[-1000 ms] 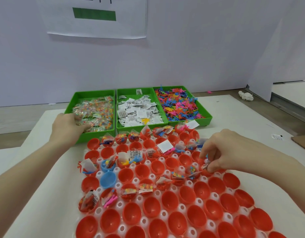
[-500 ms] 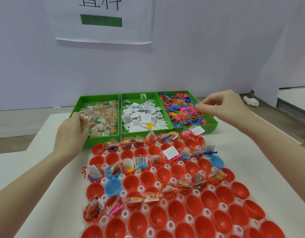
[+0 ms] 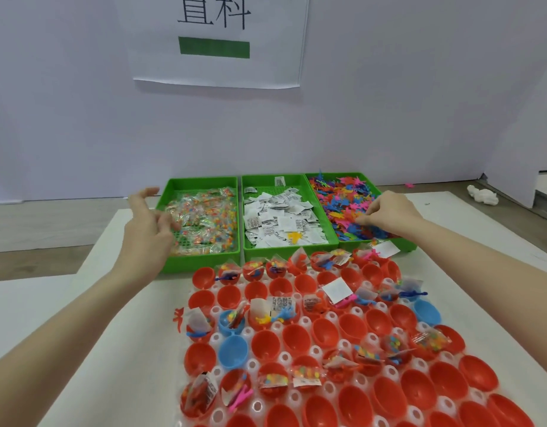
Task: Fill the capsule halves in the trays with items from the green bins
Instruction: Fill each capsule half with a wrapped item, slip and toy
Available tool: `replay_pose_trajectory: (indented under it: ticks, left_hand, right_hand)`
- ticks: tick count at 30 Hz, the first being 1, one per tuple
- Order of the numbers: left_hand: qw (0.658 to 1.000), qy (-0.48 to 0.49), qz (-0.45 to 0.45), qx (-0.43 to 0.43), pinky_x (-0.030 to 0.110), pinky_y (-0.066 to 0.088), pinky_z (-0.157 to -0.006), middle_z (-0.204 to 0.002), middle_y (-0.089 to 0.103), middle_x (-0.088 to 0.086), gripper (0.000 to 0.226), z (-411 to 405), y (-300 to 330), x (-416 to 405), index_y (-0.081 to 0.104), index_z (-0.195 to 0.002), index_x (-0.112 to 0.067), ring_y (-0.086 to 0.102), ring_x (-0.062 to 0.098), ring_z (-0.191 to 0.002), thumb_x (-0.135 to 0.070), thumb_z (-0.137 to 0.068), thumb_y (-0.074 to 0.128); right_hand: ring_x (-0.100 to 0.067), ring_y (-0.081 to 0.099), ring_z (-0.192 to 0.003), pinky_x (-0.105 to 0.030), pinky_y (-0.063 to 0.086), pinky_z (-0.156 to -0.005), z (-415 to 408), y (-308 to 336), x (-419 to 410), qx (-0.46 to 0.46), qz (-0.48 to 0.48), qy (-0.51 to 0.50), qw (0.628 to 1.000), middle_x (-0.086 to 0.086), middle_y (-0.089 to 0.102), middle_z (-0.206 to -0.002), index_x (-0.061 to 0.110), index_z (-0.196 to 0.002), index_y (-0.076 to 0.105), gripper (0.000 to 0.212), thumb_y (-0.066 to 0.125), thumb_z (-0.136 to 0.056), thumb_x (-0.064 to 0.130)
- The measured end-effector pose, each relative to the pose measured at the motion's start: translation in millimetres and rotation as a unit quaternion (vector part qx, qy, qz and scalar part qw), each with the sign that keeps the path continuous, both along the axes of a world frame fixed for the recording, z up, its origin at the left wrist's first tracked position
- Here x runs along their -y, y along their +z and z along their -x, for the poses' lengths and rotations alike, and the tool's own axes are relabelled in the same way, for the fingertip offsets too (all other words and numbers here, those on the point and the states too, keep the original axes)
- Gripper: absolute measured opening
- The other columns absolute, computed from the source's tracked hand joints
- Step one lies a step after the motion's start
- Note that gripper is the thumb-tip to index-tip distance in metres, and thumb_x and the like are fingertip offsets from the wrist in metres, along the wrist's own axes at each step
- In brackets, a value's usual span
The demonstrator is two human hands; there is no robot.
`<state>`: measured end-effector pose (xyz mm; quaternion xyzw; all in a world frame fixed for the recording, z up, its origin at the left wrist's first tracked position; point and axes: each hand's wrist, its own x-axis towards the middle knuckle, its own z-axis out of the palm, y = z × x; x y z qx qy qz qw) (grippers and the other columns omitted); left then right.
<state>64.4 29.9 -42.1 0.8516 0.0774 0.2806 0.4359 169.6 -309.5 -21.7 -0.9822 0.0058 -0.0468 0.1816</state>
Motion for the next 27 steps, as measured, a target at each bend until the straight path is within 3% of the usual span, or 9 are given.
replay_pose_trajectory:
  ticks: [6, 9, 11, 15, 17, 20, 22, 25, 27]
  left_hand:
    - [0.979, -0.036, 0.198, 0.026, 0.008, 0.043, -0.049, -0.065, 0.065, -0.006, 0.017, 33, 17, 18, 0.060, -0.089, -0.015, 0.055, -0.004, -0.048, -0.019, -0.077, 0.072]
    - [0.961, -0.125, 0.243, 0.033, 0.008, 0.039, -0.048, -0.057, 0.063, -0.009, 0.016, 60, 30, 33, 0.070, -0.079, -0.021, 0.050, -0.002, -0.048, -0.028, -0.064, 0.073]
    - [0.954, -0.179, 0.240, 0.012, 0.009, 0.035, -0.045, -0.053, 0.057, -0.007, 0.015, 76, 39, 42, 0.074, -0.074, -0.024, 0.043, 0.000, -0.046, -0.029, -0.060, 0.080]
    - [0.937, -0.306, 0.148, -0.081, 0.006, 0.034, -0.045, -0.055, 0.057, -0.014, 0.011, 101, 55, 67, 0.070, -0.078, -0.030, 0.045, -0.005, -0.047, -0.039, -0.079, 0.064]
    - [0.921, -0.339, 0.148, -0.120, 0.006, 0.036, -0.048, -0.058, 0.057, -0.018, 0.015, 109, 58, 79, 0.066, -0.086, -0.026, 0.046, -0.006, -0.049, -0.033, -0.086, 0.053]
    - [0.917, -0.346, 0.152, -0.131, 0.012, 0.037, -0.052, -0.064, 0.058, -0.017, 0.020, 111, 56, 90, 0.059, -0.092, -0.026, 0.044, 0.003, -0.053, -0.016, -0.092, 0.043]
    - [0.923, -0.342, 0.129, -0.119, 0.014, 0.037, -0.051, -0.064, 0.060, -0.016, 0.020, 110, 58, 92, 0.061, -0.090, -0.026, 0.043, 0.005, -0.053, -0.015, -0.092, 0.044]
    - [0.927, -0.335, 0.130, -0.104, 0.011, 0.037, -0.046, -0.062, 0.066, -0.009, 0.016, 107, 62, 92, 0.066, -0.084, -0.023, 0.045, 0.003, -0.046, -0.014, -0.087, 0.053]
    - [0.928, -0.319, 0.164, -0.097, 0.011, 0.037, -0.042, -0.064, 0.070, -0.002, 0.011, 105, 62, 92, 0.070, -0.079, -0.019, 0.047, 0.003, -0.041, -0.013, -0.082, 0.061]
  right_hand:
    - [-0.031, 0.063, -0.075, -0.030, 0.039, -0.063, 4, 1, -5, 0.084, -0.039, -0.028, 0.995, -0.020, 0.069, -0.078, -0.006, -0.068, 0.067, 0.040, 0.070, -0.081, 0.031]
    - [-0.033, 0.063, -0.081, -0.034, 0.044, -0.070, 0, 3, -14, 0.128, -0.114, -0.043, 0.984, -0.020, 0.067, -0.083, -0.009, -0.080, 0.060, 0.030, 0.054, -0.093, 0.017]
    - [-0.025, 0.053, -0.083, -0.032, 0.040, -0.072, -2, 7, -29, 0.126, -0.134, -0.020, 0.983, -0.012, 0.060, -0.095, 0.001, -0.093, 0.054, 0.012, 0.046, -0.095, 0.010]
    - [-0.019, 0.047, -0.074, -0.028, 0.032, -0.060, -2, 8, -74, 0.019, -0.067, 0.108, 0.992, -0.015, 0.060, -0.111, -0.001, -0.109, 0.055, 0.025, 0.037, -0.097, 0.012]
    - [-0.024, 0.051, -0.069, -0.031, 0.037, -0.053, -1, 6, -94, -0.039, -0.025, 0.152, 0.987, -0.024, 0.062, -0.110, -0.006, -0.098, 0.059, 0.032, 0.042, -0.097, 0.022]
    - [-0.019, 0.035, -0.050, -0.029, 0.025, -0.047, 1, 2, -110, -0.099, 0.046, 0.168, 0.980, -0.015, 0.053, -0.065, 0.008, -0.058, 0.041, 0.043, 0.062, -0.085, 0.035]
    - [-0.017, 0.037, -0.050, -0.026, 0.024, -0.048, 3, 2, -114, -0.096, 0.061, 0.157, 0.981, -0.005, 0.053, -0.065, 0.010, -0.057, 0.041, 0.042, 0.070, -0.079, 0.032]
    - [-0.019, 0.060, -0.075, -0.027, 0.039, -0.062, 6, 6, -112, -0.022, 0.010, 0.129, 0.991, -0.004, 0.069, -0.094, 0.007, -0.082, 0.067, 0.022, 0.073, -0.076, 0.026]
    - [-0.011, 0.052, -0.056, -0.025, 0.039, -0.059, 10, 9, -106, 0.026, -0.034, 0.136, 0.990, 0.006, 0.068, -0.068, 0.011, -0.076, 0.071, 0.019, 0.068, -0.081, 0.029]
